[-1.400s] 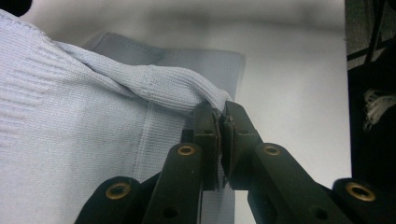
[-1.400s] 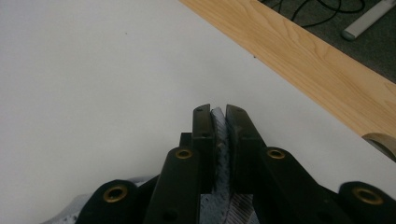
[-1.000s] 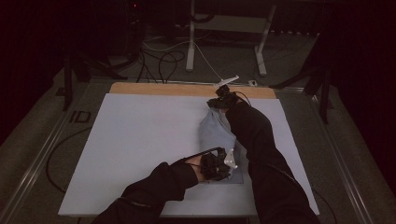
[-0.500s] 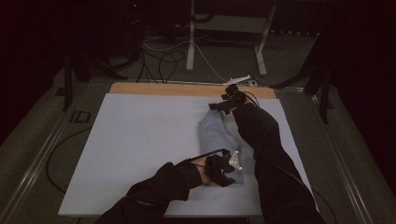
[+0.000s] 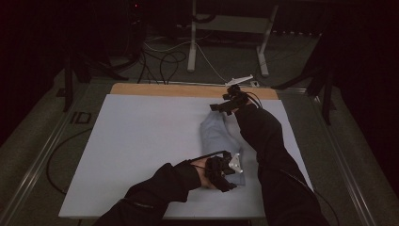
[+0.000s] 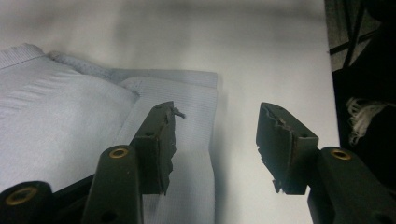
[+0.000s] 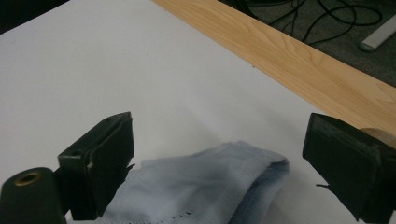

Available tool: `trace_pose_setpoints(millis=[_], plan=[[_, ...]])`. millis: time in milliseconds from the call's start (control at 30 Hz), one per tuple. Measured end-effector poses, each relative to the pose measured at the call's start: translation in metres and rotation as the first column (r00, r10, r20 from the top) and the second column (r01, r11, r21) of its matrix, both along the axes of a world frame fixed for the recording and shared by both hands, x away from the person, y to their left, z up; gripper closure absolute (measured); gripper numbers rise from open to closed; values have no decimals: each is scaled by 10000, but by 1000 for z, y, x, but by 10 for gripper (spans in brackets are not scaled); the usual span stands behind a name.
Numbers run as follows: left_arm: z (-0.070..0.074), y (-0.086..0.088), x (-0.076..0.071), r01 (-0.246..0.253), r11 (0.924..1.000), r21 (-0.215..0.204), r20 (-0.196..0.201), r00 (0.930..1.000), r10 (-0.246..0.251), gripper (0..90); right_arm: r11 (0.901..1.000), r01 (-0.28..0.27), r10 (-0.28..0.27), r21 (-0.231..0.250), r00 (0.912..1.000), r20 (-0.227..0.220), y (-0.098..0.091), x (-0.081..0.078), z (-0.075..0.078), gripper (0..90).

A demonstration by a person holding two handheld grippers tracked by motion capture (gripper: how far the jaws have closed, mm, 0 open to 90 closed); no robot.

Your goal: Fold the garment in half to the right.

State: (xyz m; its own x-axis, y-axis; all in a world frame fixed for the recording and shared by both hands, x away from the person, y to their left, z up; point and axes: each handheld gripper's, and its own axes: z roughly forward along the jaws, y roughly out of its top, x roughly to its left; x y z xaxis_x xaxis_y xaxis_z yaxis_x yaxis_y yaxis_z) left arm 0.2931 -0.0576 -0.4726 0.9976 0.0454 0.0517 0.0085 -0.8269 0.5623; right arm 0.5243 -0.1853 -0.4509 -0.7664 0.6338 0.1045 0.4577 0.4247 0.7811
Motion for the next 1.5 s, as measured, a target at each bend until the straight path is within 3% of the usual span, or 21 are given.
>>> trace_pose_setpoints(millis=[300,500,833,967,1267,1500], plan=[[14,26,-3,110,9978,-651,-114,9999,-117,384,9995,-252,255,-181,9995,176,8,-11,2,89],[20,53,-1,9,9945,-1047,-495,9988,-61,226,9985,-425,436,-355,9985,318,8,-17,3,89],[24,100,1,-559,9868,-1523,-632,9969,467,88,9970,-591,616,-504,9969,486,7,-24,3,89],[22,114,-1,-626,9881,-1407,-599,9967,546,33,9964,-658,685,-529,9963,510,7,-27,2,89],[12,148,-6,-1175,9796,-1630,-585,9923,1093,3,9947,-788,828,-659,9947,605,9,-33,0,89],[-3,183,-11,-2022,9663,-1591,-647,9788,1941,3,9931,-843,909,-811,9926,807,7,-36,-3,89]])
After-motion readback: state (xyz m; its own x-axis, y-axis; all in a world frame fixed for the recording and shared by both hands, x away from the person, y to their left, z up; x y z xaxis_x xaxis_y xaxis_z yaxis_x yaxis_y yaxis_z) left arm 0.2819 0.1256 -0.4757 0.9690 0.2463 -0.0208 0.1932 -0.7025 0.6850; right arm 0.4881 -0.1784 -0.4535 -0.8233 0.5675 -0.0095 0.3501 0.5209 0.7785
